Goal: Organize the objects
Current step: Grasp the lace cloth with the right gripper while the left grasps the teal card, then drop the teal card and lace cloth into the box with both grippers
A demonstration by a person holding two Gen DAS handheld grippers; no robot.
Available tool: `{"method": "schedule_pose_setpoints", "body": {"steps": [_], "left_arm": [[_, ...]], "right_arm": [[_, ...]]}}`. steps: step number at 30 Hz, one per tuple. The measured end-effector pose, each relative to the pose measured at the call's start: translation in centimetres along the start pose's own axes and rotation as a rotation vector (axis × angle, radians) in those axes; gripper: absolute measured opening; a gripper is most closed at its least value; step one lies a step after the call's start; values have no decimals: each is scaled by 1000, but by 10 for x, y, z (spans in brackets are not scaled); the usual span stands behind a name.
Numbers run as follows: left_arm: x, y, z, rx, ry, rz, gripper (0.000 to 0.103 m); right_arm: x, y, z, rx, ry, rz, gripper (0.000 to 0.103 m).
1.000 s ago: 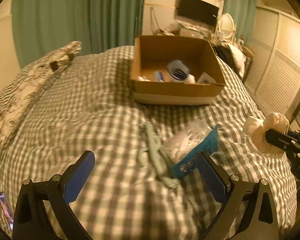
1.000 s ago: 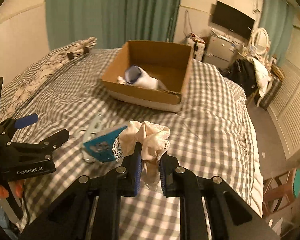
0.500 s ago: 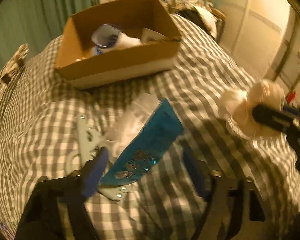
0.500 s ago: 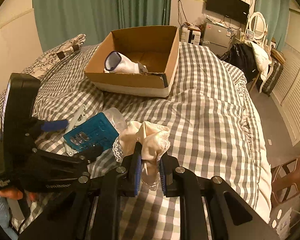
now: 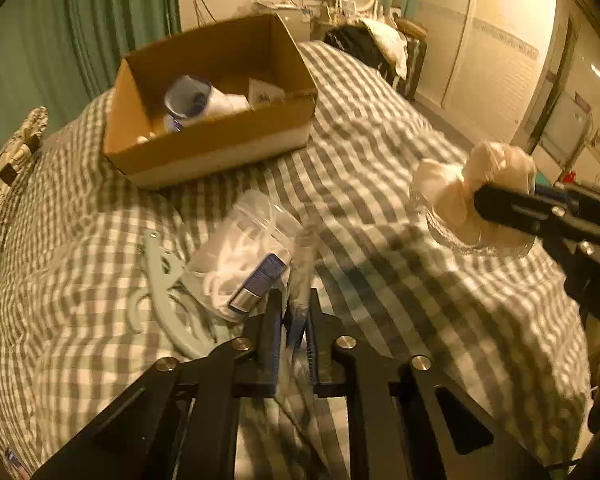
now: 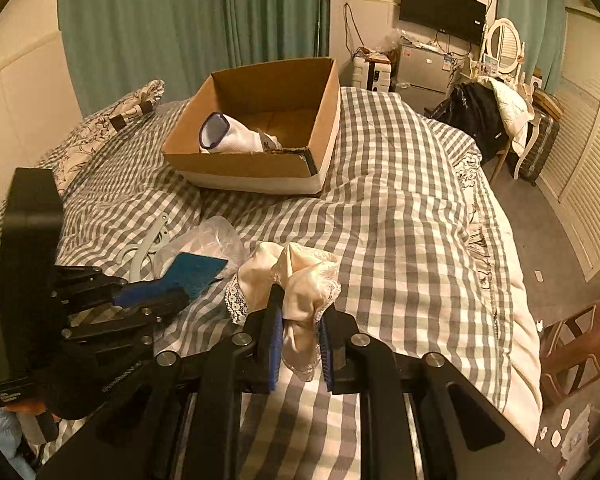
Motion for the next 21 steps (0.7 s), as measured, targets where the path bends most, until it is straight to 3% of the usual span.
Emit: {"method": "schedule_pose_setpoints", "body": {"steps": [9,15,21], "left_arm": [[66,38,45,105,5,-153,8],[89,80,79,134,34,-235,8],[80,138,109,147,72,-275,8]], "right_arm": [[37,20,8,34,-17,-80,15],[54,67,15,81,-24,-168,15],[50,129,16,102,-29,-245,15]]}}
Point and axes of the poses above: each gripper's, at about its wrist camera, not at the fingertips, and x roughly against the way its jaws point, z to its left, y to its top, the point moved 6 cm from there along -x, roughly the way its jaws point, and after that the axes turned 7 degrees about z, right-handed, at the moved point
